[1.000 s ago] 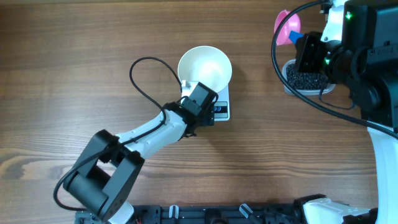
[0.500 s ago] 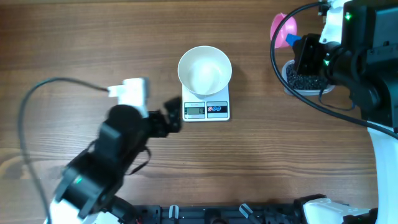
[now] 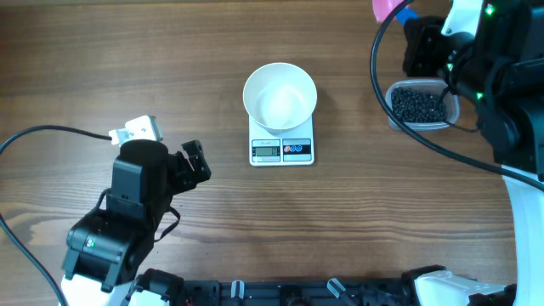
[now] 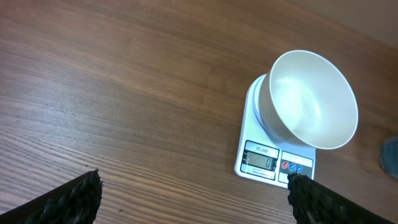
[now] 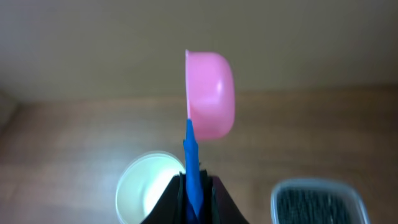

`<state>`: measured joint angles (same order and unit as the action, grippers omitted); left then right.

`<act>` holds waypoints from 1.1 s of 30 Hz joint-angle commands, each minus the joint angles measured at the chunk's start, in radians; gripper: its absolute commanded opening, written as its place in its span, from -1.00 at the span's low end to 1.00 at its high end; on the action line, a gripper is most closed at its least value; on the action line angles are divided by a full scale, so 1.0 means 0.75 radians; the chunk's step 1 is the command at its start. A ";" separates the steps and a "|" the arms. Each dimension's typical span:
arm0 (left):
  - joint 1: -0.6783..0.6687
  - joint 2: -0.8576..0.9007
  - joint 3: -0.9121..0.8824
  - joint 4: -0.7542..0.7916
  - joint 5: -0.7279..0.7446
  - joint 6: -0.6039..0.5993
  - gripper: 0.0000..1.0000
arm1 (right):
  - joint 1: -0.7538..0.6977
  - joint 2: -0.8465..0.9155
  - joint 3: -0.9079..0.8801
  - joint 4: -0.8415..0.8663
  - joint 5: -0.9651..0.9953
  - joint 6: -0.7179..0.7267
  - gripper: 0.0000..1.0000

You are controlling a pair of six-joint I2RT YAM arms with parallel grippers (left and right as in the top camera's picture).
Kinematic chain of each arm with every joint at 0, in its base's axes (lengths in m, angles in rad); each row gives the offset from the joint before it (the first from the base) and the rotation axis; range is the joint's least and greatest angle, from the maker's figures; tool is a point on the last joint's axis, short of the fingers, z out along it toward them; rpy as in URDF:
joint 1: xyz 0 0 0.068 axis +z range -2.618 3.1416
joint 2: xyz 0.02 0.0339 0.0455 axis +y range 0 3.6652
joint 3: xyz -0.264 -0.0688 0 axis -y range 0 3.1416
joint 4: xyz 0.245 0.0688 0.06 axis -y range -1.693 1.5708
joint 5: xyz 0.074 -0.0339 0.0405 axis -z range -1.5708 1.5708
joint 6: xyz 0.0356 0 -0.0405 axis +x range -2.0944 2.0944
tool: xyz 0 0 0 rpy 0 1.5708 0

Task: Scoop item into bowl and weigh 150g on scale
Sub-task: 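Pull the left gripper back from the scale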

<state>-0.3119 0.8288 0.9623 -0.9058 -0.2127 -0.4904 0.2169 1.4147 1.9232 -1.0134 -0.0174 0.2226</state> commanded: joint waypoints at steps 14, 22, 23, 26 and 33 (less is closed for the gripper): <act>0.009 0.233 0.007 -0.002 -0.012 0.017 1.00 | -0.007 0.009 0.026 0.214 0.519 -0.255 -0.91; 0.009 0.328 0.007 -0.002 -0.012 0.017 1.00 | -0.134 0.009 0.026 0.265 0.511 -0.153 -0.91; 0.009 0.332 0.007 -0.002 -0.012 0.017 1.00 | -0.150 0.009 0.026 0.264 0.510 -0.152 -0.91; 0.009 0.335 0.007 -0.002 -0.012 0.017 1.00 | -0.175 0.009 0.026 0.261 0.459 -0.156 -0.91; 0.009 0.335 0.007 -0.002 -0.012 0.017 1.00 | -0.175 0.009 0.026 0.112 0.078 -0.156 -0.91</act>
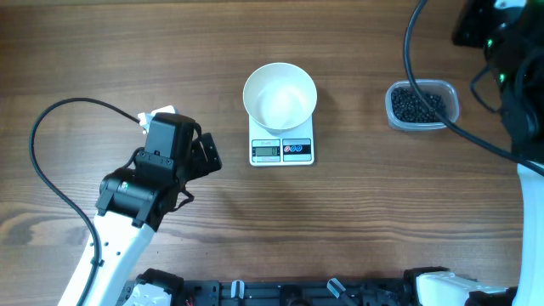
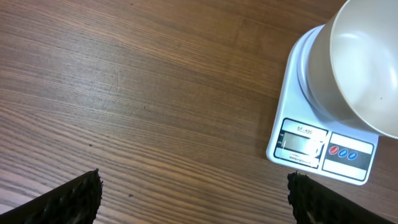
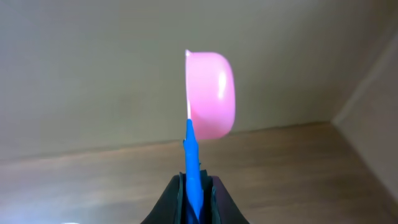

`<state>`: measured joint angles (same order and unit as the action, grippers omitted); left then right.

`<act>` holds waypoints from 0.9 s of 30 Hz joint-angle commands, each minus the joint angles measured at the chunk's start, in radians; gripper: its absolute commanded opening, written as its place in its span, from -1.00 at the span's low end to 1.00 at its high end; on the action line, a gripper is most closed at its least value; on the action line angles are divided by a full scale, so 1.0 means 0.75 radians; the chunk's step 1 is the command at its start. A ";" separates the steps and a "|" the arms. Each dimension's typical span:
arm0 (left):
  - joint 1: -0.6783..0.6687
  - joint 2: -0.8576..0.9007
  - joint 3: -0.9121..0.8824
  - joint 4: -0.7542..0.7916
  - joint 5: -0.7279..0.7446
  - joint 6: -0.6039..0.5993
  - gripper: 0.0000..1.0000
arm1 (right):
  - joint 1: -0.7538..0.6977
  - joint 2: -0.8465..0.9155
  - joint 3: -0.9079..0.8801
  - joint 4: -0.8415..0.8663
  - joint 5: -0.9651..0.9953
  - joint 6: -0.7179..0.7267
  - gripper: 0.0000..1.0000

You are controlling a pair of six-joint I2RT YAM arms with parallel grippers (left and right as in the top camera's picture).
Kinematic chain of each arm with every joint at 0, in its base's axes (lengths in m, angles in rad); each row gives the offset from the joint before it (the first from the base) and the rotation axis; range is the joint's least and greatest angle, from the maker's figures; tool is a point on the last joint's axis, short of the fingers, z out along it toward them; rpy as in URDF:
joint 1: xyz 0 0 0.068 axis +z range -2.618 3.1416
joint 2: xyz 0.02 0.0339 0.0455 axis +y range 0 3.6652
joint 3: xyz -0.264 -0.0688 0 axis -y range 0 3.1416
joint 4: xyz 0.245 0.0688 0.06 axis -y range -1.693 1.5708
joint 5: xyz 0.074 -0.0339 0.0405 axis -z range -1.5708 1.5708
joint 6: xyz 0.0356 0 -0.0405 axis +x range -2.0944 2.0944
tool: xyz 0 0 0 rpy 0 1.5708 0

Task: Scoop item into bowl and weigh 150g on scale
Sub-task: 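Pull the left gripper back from the scale, then lower the pink scoop into the black beans with the right gripper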

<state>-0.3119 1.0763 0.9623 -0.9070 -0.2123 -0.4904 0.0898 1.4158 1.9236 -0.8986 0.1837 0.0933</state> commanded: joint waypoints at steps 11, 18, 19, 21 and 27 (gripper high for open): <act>0.009 0.005 0.007 -0.001 -0.012 0.017 1.00 | -0.024 0.114 0.024 -0.359 -0.036 0.015 -0.91; 0.008 0.007 0.007 0.056 0.027 0.016 1.00 | -0.428 0.177 0.024 -0.357 -0.309 -0.035 -0.91; 0.008 0.007 0.007 0.056 0.027 0.016 1.00 | -0.440 0.177 0.024 -0.353 -0.312 -0.060 -0.91; 0.008 0.007 0.007 0.080 0.138 0.017 1.00 | -0.443 0.177 0.024 -0.368 -0.307 -0.169 -0.91; 0.008 0.007 0.007 0.145 0.570 0.441 1.00 | -0.444 0.178 0.024 -0.331 -0.367 -0.267 -0.91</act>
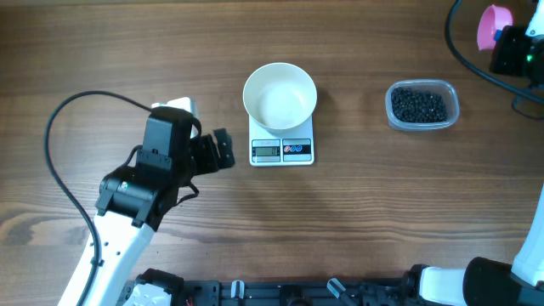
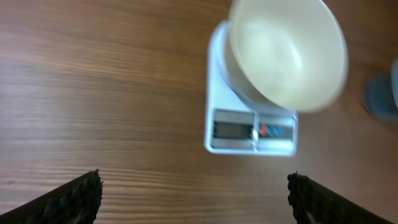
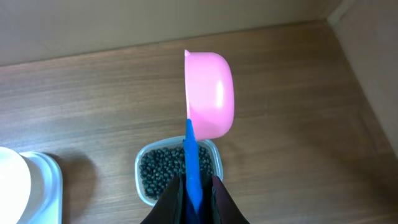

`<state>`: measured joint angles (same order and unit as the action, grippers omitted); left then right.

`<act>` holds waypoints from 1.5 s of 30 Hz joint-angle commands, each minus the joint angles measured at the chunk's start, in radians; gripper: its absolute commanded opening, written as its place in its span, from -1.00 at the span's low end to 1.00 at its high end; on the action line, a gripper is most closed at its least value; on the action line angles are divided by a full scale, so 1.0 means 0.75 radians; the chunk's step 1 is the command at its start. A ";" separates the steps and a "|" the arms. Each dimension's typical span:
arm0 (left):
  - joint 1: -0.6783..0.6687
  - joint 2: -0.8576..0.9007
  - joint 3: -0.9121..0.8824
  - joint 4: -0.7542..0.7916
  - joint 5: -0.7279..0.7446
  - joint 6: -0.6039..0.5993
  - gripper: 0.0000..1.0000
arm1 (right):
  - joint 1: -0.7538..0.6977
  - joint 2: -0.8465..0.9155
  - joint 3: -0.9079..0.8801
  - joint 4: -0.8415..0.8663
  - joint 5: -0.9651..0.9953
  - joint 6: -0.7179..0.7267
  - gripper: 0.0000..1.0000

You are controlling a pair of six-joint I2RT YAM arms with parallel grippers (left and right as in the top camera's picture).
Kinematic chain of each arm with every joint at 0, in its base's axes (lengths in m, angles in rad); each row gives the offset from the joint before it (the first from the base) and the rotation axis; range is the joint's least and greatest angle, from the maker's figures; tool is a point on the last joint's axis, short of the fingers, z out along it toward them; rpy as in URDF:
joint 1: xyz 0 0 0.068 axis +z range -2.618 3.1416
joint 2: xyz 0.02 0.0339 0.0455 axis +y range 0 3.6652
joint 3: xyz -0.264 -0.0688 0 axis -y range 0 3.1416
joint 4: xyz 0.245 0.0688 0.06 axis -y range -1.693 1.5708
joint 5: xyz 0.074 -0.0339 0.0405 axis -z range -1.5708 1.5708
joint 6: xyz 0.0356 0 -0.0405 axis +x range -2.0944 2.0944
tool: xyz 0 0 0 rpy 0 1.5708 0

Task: Scoop item into bowl and weigh 150g on scale
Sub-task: 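Lower the pink scoop into the black beans with the right gripper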

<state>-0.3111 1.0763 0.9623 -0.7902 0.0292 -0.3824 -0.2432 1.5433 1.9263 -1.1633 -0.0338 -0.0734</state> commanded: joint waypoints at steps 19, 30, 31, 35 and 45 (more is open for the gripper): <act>0.007 0.008 0.007 0.099 0.227 0.424 1.00 | 0.001 0.010 0.020 0.021 -0.243 -0.108 -0.91; -0.132 0.009 0.007 0.142 0.113 0.419 1.00 | 0.001 0.010 0.020 0.014 -0.243 -0.108 -0.91; -0.132 0.009 0.007 0.141 0.113 0.419 1.00 | 0.001 0.010 0.020 0.013 -0.242 -0.108 -0.91; -0.132 0.009 0.007 0.142 0.112 0.419 1.00 | 0.001 0.012 0.020 -0.002 -0.243 -0.109 -0.91; -0.133 0.009 0.007 0.139 0.113 0.419 1.00 | 0.001 0.012 0.020 -0.006 -0.243 -0.108 -0.91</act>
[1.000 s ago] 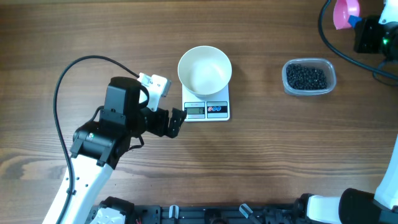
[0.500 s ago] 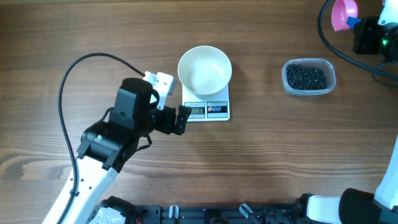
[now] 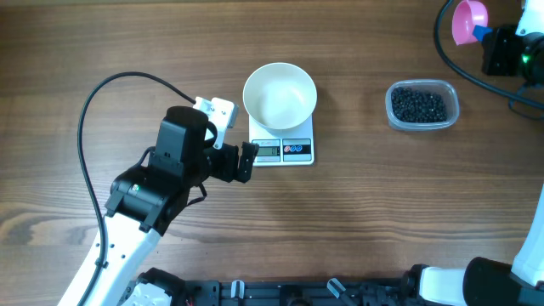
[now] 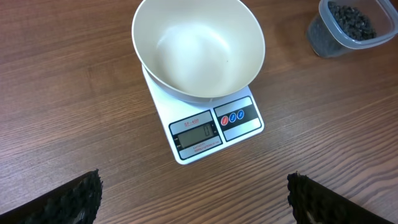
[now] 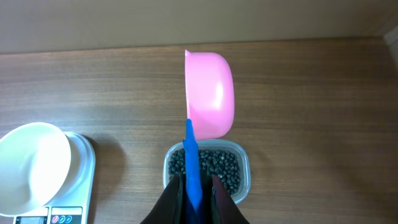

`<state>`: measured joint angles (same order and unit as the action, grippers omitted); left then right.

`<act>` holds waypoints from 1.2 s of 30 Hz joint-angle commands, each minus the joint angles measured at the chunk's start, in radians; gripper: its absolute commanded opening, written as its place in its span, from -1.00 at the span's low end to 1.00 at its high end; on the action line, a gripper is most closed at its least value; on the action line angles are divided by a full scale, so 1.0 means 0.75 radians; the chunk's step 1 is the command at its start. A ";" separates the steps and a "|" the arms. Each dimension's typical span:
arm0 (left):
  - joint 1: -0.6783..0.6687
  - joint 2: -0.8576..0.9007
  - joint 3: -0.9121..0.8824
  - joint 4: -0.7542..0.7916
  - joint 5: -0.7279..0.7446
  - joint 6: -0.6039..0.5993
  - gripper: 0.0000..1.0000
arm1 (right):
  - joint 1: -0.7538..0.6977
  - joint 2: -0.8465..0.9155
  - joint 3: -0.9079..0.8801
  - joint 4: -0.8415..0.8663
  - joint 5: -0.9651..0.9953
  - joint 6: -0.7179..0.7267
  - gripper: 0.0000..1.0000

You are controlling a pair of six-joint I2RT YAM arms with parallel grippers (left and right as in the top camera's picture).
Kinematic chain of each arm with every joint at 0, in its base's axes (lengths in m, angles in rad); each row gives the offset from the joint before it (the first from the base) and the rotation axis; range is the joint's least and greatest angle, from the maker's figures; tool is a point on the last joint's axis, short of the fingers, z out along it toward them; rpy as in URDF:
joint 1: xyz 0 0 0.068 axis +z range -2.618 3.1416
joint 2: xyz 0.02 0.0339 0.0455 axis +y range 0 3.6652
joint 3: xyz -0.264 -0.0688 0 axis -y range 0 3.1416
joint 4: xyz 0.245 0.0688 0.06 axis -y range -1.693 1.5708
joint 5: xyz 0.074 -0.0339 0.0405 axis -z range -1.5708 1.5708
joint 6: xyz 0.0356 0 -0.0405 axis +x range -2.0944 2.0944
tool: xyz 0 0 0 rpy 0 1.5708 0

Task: Scoop item into bowl and weigh 150g on scale
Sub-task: 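Lower the pink scoop into the black beans with the right gripper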

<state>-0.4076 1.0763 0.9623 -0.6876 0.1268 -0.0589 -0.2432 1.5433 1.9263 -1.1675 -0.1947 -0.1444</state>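
An empty white bowl (image 3: 280, 93) stands on a small white digital scale (image 3: 282, 150) at the table's middle. A clear tub of dark beans (image 3: 422, 105) sits to the right of it. My right gripper (image 5: 193, 186) is shut on the blue handle of a pink scoop (image 5: 210, 93), held high above the tub at the far right edge (image 3: 467, 21); the scoop's cup is on its side. My left gripper (image 3: 245, 161) is open, just left of the scale's front, with nothing between its fingers (image 4: 68, 198).
The wooden table (image 3: 382, 212) carries only the scale, bowl and bean tub. A black cable (image 3: 102, 85) loops from the left arm over the table's left part. A dark rail runs along the front edge (image 3: 280, 293).
My left gripper has moved right, from beside the scale's left edge to its front left corner, and now faces the bowl. The right gripper shifted the scoop slightly left, above the tub.
The left arm began low at the front left, and the right held the scoop beside the bean tub. The left then stood closer to the scale at each moment. The right had lifted the scoop out of the overhead view, then showed at the far right corner.
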 commanded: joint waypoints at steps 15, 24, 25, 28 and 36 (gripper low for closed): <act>-0.004 0.009 0.007 -0.021 -0.017 -0.012 1.00 | 0.001 0.067 -0.032 -0.080 0.056 -0.017 -0.91; -0.004 0.009 0.007 -0.021 -0.017 -0.012 1.00 | 0.001 0.311 -0.033 -0.288 0.123 -0.011 -0.91; -0.004 0.009 0.007 -0.021 -0.017 -0.012 1.00 | 0.001 0.315 -0.047 -0.279 0.145 -0.006 -0.91; -0.004 0.009 0.007 -0.021 -0.017 -0.012 1.00 | 0.001 0.315 -0.135 -0.240 0.181 0.022 -0.91; -0.004 0.009 0.007 -0.021 -0.017 -0.012 1.00 | 0.015 0.315 -0.294 -0.018 0.244 0.057 -0.91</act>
<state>-0.4076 1.0798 0.9623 -0.7029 0.1238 -0.0589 -0.2420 1.7695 1.7077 -1.2098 -0.0368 -0.1093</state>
